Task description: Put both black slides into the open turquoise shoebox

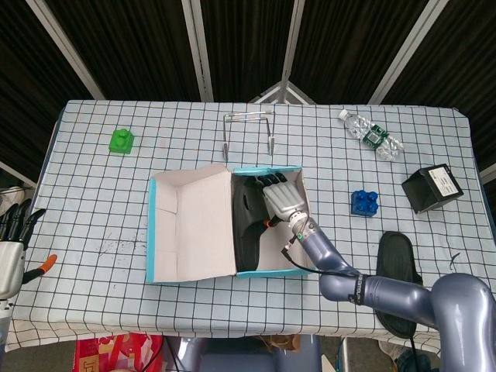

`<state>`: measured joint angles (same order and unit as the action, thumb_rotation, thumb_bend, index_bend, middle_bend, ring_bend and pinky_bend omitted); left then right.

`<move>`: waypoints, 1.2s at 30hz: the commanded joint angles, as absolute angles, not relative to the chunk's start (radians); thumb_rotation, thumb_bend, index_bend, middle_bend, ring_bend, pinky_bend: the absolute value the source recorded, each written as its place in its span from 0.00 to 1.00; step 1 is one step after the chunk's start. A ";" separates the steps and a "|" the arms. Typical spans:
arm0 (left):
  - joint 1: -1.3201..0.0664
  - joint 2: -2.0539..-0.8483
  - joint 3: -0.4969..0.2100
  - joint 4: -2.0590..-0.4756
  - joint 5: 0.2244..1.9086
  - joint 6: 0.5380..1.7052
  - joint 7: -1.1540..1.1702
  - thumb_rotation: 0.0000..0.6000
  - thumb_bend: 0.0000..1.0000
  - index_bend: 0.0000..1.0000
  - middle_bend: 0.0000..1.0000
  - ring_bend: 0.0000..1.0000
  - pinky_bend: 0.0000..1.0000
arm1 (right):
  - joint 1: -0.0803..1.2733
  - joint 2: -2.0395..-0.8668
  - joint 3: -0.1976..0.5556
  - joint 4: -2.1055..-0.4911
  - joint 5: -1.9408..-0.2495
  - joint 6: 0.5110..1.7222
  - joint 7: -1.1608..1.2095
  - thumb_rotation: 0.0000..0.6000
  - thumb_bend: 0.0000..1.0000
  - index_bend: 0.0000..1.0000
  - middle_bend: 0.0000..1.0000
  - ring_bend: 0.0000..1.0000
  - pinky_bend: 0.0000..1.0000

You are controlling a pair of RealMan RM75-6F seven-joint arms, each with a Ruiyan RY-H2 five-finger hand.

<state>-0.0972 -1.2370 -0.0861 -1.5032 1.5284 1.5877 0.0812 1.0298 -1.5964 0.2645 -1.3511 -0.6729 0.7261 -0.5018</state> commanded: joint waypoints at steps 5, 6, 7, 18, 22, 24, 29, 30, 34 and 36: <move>-0.097 -1.234 -0.086 -1.505 1.528 1.588 0.076 1.00 0.26 0.14 0.00 0.01 0.13 | 1.085 -1.539 0.224 -1.417 -0.569 0.764 -0.610 1.00 0.24 0.17 0.11 0.00 0.00; -0.097 -1.234 -0.086 -1.505 1.528 1.588 0.075 1.00 0.26 0.14 0.00 0.01 0.13 | 1.090 -1.532 0.222 -1.428 -0.550 0.766 -0.617 1.00 0.24 0.17 0.11 0.00 0.00; -0.097 -1.234 -0.087 -1.504 1.527 1.588 0.075 1.00 0.26 0.14 0.00 0.01 0.13 | 1.097 -1.523 0.223 -1.439 -0.531 0.767 -0.622 1.00 0.24 0.17 0.11 0.00 0.00; -0.096 -1.229 -0.086 -1.509 1.523 1.584 0.073 1.00 0.26 0.14 0.00 0.01 0.13 | 1.174 -1.416 0.184 -1.553 -0.351 0.790 -0.716 1.00 0.23 0.17 0.11 0.00 0.00; -0.095 -1.226 -0.086 -1.513 1.525 1.587 0.071 1.00 0.26 0.15 0.00 0.01 0.13 | 1.208 -1.373 0.156 -1.599 -0.271 0.794 -0.758 1.00 0.24 0.16 0.10 0.00 0.00; -0.094 -1.225 -0.087 -1.513 1.524 1.589 0.070 1.00 0.26 0.14 0.00 0.01 0.13 | 1.229 -1.345 0.143 -1.627 -0.228 0.797 -0.778 1.00 0.23 0.16 0.10 0.00 0.00; -0.095 -1.226 -0.089 -1.508 1.519 1.584 0.071 1.00 0.26 0.15 0.00 0.01 0.13 | 1.248 -1.270 0.132 -1.697 -0.202 0.854 -0.795 1.00 0.23 0.16 0.10 0.00 0.00; -0.096 -1.227 -0.089 -1.507 1.518 1.583 0.072 1.00 0.26 0.15 0.00 0.01 0.13 | 1.245 -1.253 0.130 -1.714 -0.203 0.869 -0.793 1.00 0.24 0.16 0.10 0.00 0.00; -0.095 -1.229 -0.091 -1.503 1.523 1.593 0.078 1.00 0.26 0.14 0.00 0.01 0.13 | 1.221 -1.161 0.114 -1.772 -0.205 0.934 -0.786 1.00 0.23 0.15 0.10 0.00 0.00; -0.092 -1.229 -0.093 -1.502 1.527 1.605 0.084 1.00 0.26 0.14 0.00 0.01 0.13 | 1.204 -1.102 0.094 -1.805 -0.195 0.952 -0.791 1.00 0.24 0.14 0.10 0.00 0.00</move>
<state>-0.0933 -1.2288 -0.0921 -1.5025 1.5244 1.6003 0.0808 1.2248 -1.1644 0.1177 -1.7622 -0.2040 0.9186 -0.7883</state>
